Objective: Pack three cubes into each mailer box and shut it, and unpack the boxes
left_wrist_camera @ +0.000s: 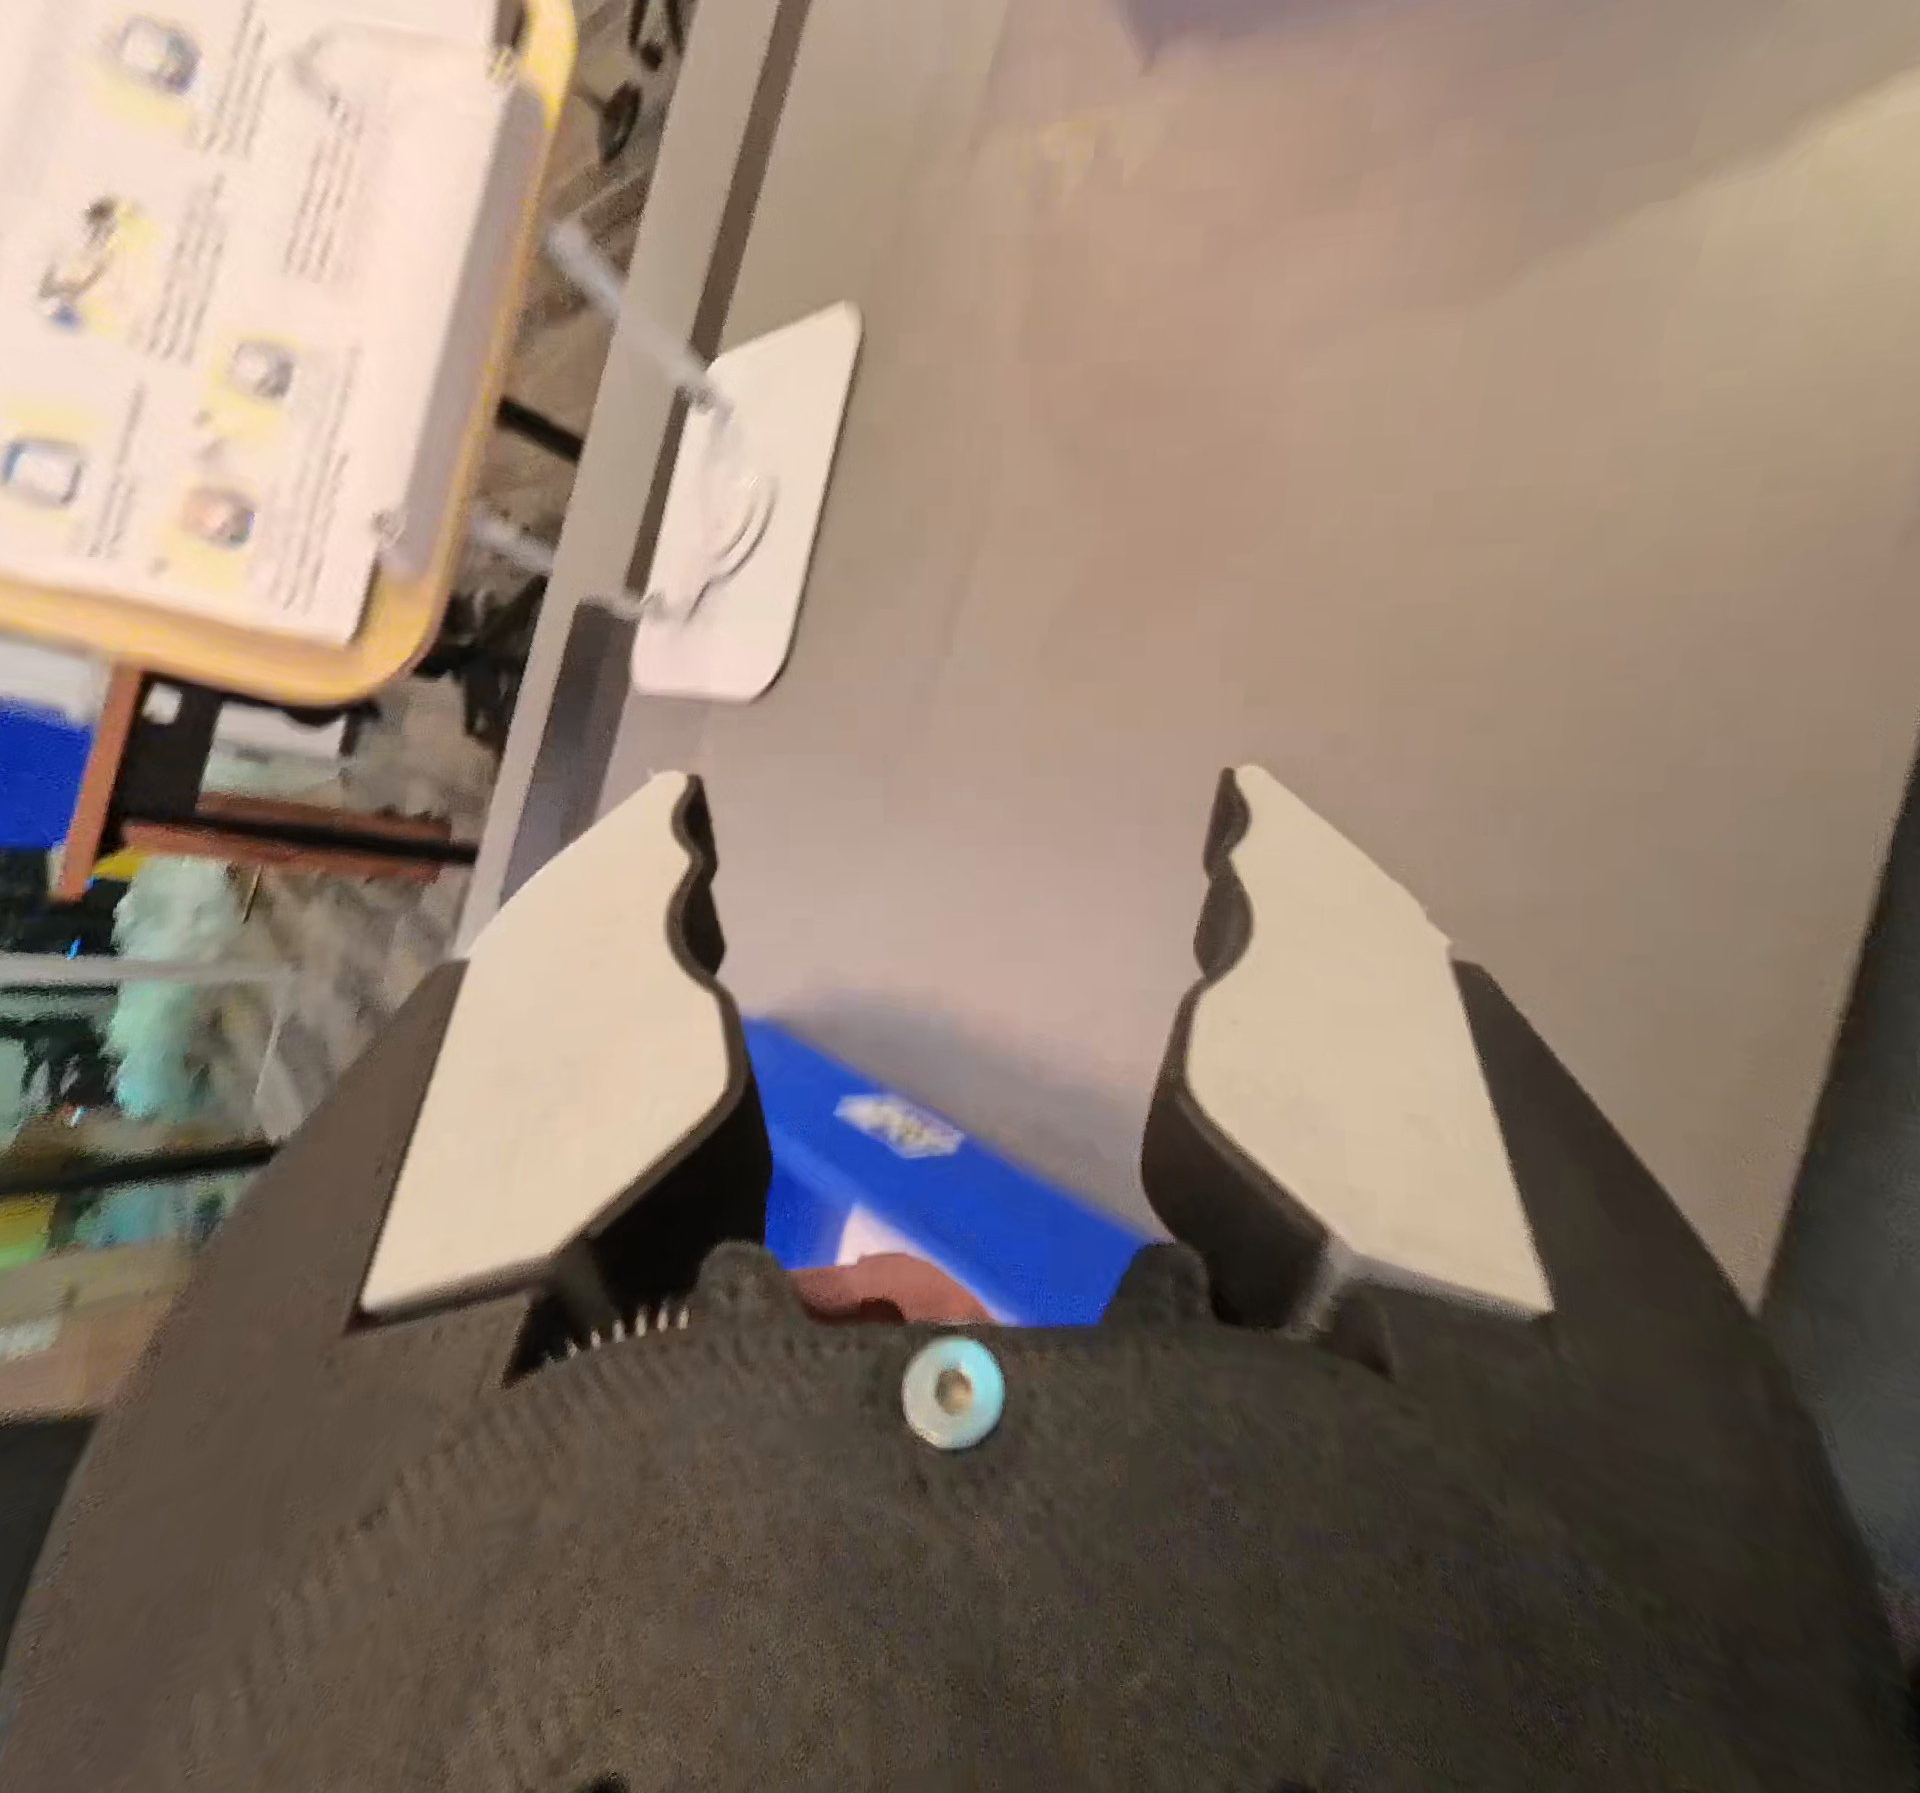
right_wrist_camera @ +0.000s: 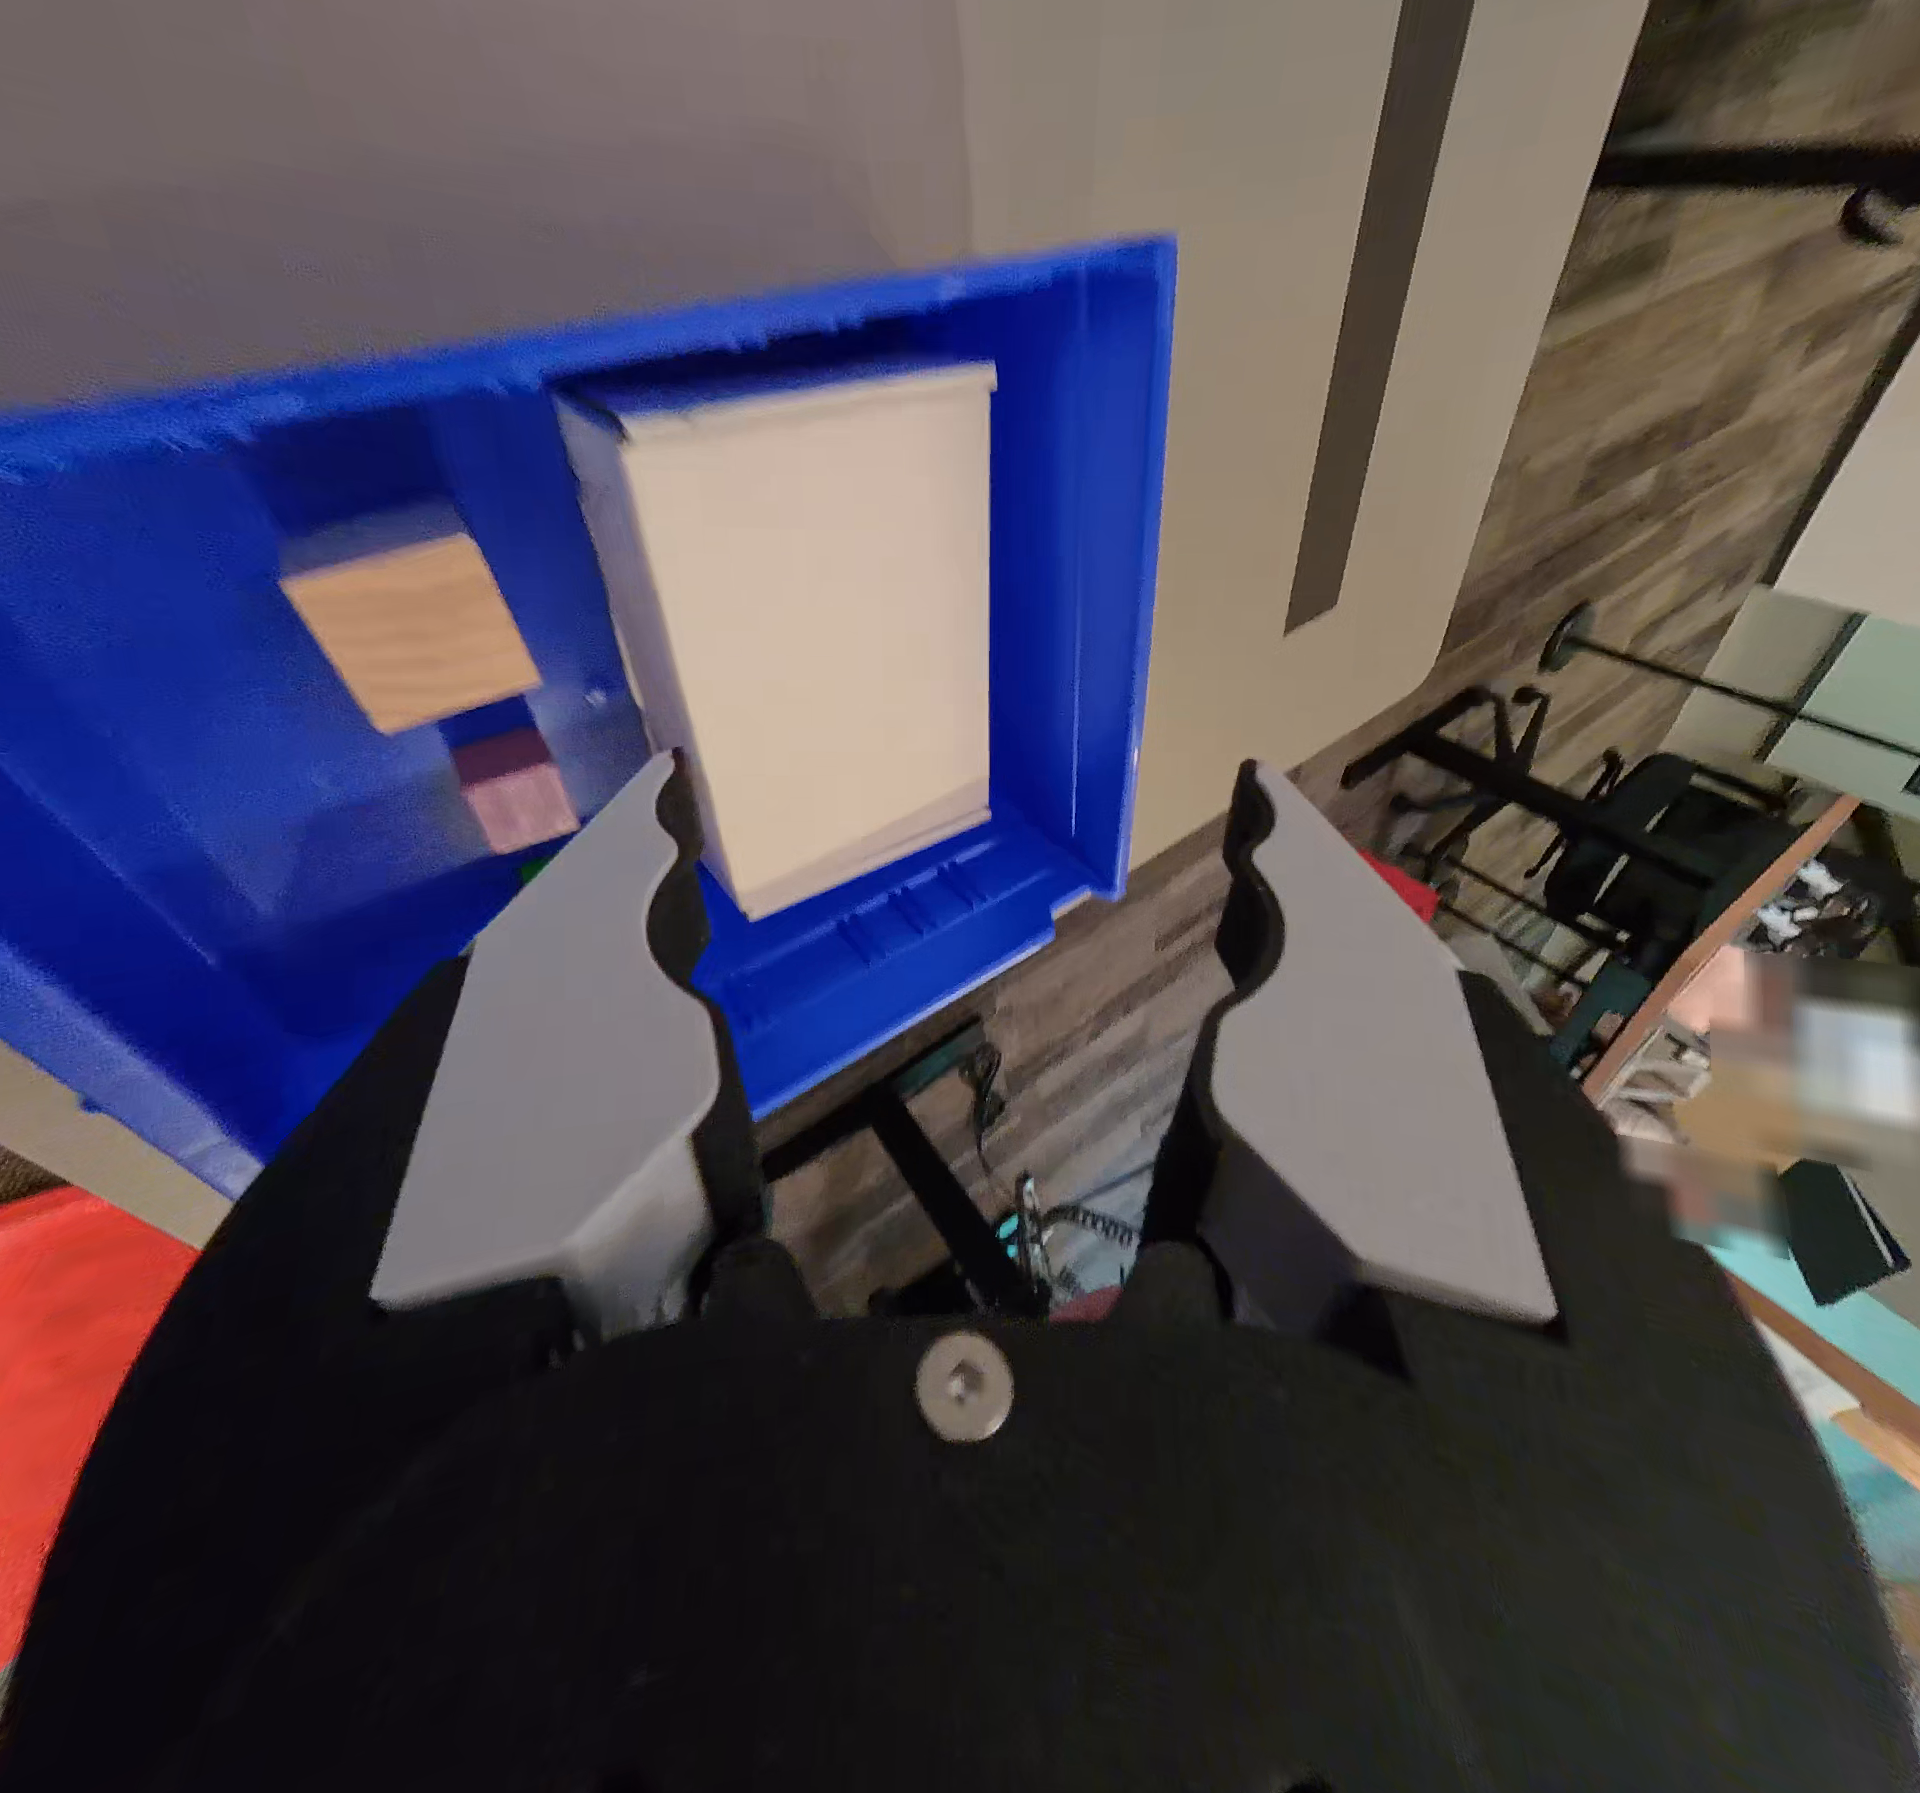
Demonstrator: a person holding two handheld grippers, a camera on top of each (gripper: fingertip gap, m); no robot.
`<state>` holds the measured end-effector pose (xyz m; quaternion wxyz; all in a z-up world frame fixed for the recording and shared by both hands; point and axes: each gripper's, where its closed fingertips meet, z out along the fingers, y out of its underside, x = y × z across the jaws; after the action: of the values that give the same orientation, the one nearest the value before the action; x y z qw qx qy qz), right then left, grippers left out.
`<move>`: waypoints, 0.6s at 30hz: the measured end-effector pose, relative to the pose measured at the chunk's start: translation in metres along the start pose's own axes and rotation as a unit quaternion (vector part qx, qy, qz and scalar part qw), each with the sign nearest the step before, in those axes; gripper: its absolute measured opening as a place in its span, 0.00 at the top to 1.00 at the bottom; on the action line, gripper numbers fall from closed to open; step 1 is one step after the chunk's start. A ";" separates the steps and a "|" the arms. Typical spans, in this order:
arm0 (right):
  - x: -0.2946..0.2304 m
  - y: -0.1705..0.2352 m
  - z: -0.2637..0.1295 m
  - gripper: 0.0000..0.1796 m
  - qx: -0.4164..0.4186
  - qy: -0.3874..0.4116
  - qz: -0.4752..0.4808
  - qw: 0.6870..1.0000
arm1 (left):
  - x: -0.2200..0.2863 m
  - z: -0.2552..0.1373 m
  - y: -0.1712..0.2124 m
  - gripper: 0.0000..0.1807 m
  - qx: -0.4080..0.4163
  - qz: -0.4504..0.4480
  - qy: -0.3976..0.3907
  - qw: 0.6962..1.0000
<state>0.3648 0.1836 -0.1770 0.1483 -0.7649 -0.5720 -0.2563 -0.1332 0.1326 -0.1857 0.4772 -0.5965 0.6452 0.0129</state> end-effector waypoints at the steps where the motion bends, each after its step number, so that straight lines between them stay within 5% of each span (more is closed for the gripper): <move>1: -0.004 -0.009 -0.007 0.44 0.013 0.006 -0.003 1.000 | -0.013 -0.010 0.015 0.48 -0.019 -0.007 -0.007 1.000; 9: -0.047 -0.072 -0.057 0.44 0.137 -0.006 -0.003 0.990 | -0.033 -0.054 0.149 0.35 -0.225 -0.017 0.114 0.968; 18: -0.081 -0.100 -0.060 0.45 0.167 -0.030 -0.017 0.985 | -0.002 -0.034 0.223 0.32 -0.299 -0.024 0.243 0.923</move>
<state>0.2395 0.1179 -0.1796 0.2524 -0.7271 -0.6237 -0.1363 -0.3281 0.1787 -0.2894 0.1060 -0.7112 0.6932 0.0486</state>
